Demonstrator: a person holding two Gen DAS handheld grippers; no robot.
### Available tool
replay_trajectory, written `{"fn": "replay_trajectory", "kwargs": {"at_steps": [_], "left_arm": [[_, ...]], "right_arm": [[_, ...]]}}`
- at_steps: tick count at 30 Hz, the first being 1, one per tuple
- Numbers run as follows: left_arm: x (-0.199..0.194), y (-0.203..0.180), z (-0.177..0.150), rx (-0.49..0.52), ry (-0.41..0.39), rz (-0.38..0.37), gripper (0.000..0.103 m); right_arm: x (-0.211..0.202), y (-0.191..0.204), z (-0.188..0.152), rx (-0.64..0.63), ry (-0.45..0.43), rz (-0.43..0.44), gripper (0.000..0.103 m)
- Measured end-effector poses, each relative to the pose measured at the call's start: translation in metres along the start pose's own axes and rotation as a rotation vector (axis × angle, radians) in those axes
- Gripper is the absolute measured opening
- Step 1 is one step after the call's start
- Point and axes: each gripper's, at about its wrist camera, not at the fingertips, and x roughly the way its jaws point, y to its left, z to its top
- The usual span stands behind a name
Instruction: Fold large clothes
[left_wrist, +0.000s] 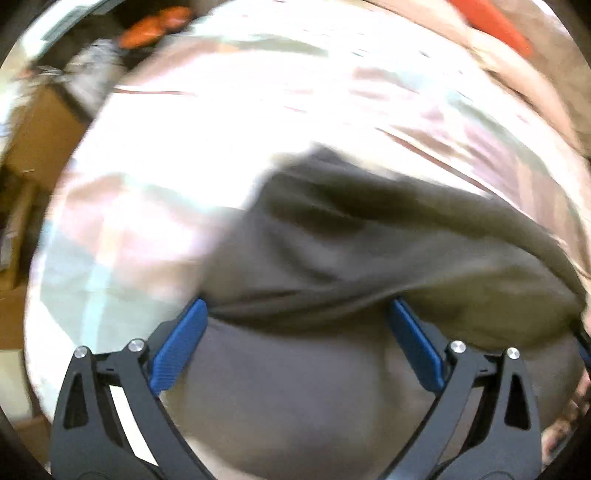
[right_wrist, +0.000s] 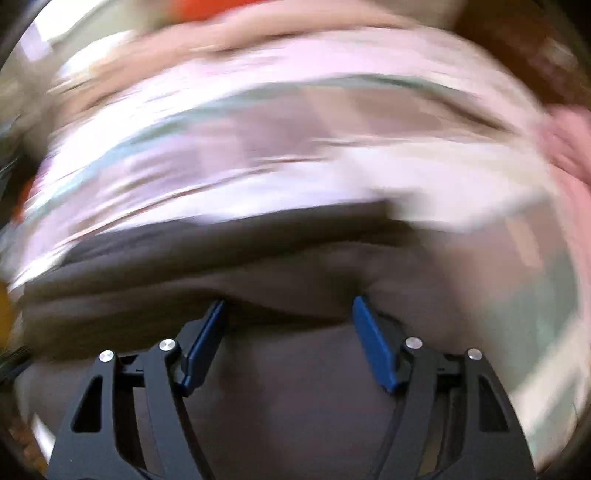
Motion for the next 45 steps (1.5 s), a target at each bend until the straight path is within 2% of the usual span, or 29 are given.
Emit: {"fn": "replay_trajectory", "kwargs": {"at_steps": [1,2,3,5,8,11,13,15,17,18,20,21,22,23,24,26,28,29,31,32,34,35,37,39,40,42,45], "left_arm": [[-0.002,0.020,0.004,-0.045,0.005,0.037,0.093],[-0.006,0.034,0.007,-0.095,0.001,0.012,0.092],[-0.013,0.045,0.008,-0.146,-0.013,-0.040,0.092],[-0.027,0.038,0.011,-0.151,-0.045,-0.093,0.092],[-0.048,-0.019,0.007,-0.016,-0.073,-0.185,0.092],[-0.051,-0.090,0.000,0.120,-0.047,-0.229,0.093],[-0.042,-0.123,-0.007,0.183,-0.003,-0.219,0.093],[-0.025,-0.139,-0.009,0.216,0.038,-0.181,0.093],[-0.011,-0.133,-0.008,0.231,0.033,-0.121,0.101],[-0.004,-0.121,-0.004,0.226,0.021,-0.090,0.101],[0.003,-0.085,0.006,0.173,0.011,-0.026,0.101],[0.005,-0.061,0.012,0.129,0.003,0.046,0.101],[0.002,-0.036,0.016,0.078,-0.010,0.075,0.100],[-0.004,-0.018,0.018,0.034,-0.022,0.068,0.099],[-0.013,0.002,0.016,-0.017,-0.038,0.031,0.099],[-0.032,0.024,0.007,-0.065,-0.068,-0.046,0.099],[-0.046,0.022,-0.012,-0.010,-0.089,-0.091,0.099],[-0.052,0.015,-0.027,0.043,-0.095,-0.095,0.099],[-0.046,0.006,-0.058,0.113,-0.059,-0.093,0.100],[-0.038,0.008,-0.067,0.128,-0.034,-0.077,0.100],[-0.012,0.016,-0.081,0.126,0.021,-0.020,0.101],[-0.008,0.029,-0.085,0.094,0.026,-0.026,0.101],[-0.004,0.048,-0.083,0.014,0.036,-0.011,0.101],[-0.015,0.062,-0.084,-0.029,0.015,0.012,0.101],[-0.024,0.063,-0.084,-0.034,-0.005,0.015,0.101],[-0.039,0.058,-0.086,-0.023,-0.033,-0.014,0.101],[-0.064,0.034,-0.091,0.028,-0.080,-0.086,0.101]], "right_arm": [[-0.001,-0.024,0.003,0.067,0.014,-0.027,0.075],[-0.011,-0.037,0.004,0.112,-0.010,-0.056,0.074],[-0.021,-0.039,0.003,0.125,-0.049,-0.042,0.074],[-0.046,-0.018,-0.003,0.093,-0.128,0.050,0.074],[-0.070,0.080,-0.024,-0.121,-0.147,0.216,0.074],[-0.073,0.167,-0.046,-0.291,-0.080,0.308,0.074],[-0.063,0.202,-0.056,-0.369,-0.032,0.291,0.074],[-0.052,0.221,-0.062,-0.463,-0.035,0.210,0.074],[-0.039,0.199,-0.048,-0.421,-0.069,0.117,0.074],[-0.032,0.181,-0.038,-0.370,-0.073,0.069,0.074],[-0.004,0.108,-0.008,-0.174,-0.014,-0.042,0.078],[0.003,0.082,-0.001,-0.104,0.010,-0.042,0.083],[0.002,0.049,0.005,-0.028,0.012,-0.062,0.083],[-0.010,0.027,0.005,0.009,-0.022,-0.067,0.082],[-0.023,0.013,0.001,0.018,-0.060,-0.035,0.082],[-0.061,0.006,-0.022,-0.015,-0.136,0.092,0.082],[-0.087,0.017,-0.054,-0.102,-0.150,0.173,0.082],[-0.093,0.025,-0.072,-0.152,-0.139,0.210,0.082],[-0.089,0.026,-0.096,-0.183,-0.080,0.251,0.082],[-0.082,0.024,-0.106,-0.182,-0.048,0.250,0.082],[-0.061,0.001,-0.118,-0.168,-0.033,0.150,0.082],[-0.051,-0.020,-0.119,-0.139,-0.050,0.084,0.082],[-0.037,-0.064,-0.116,-0.008,-0.015,0.006,0.082],[-0.036,-0.099,-0.116,0.133,0.003,-0.009,0.083],[-0.043,-0.104,-0.116,0.158,-0.005,-0.018,0.083],[-0.063,-0.089,-0.120,0.109,-0.046,-0.035,0.083],[-0.089,-0.036,-0.124,-0.018,-0.109,0.057,0.083]]}}
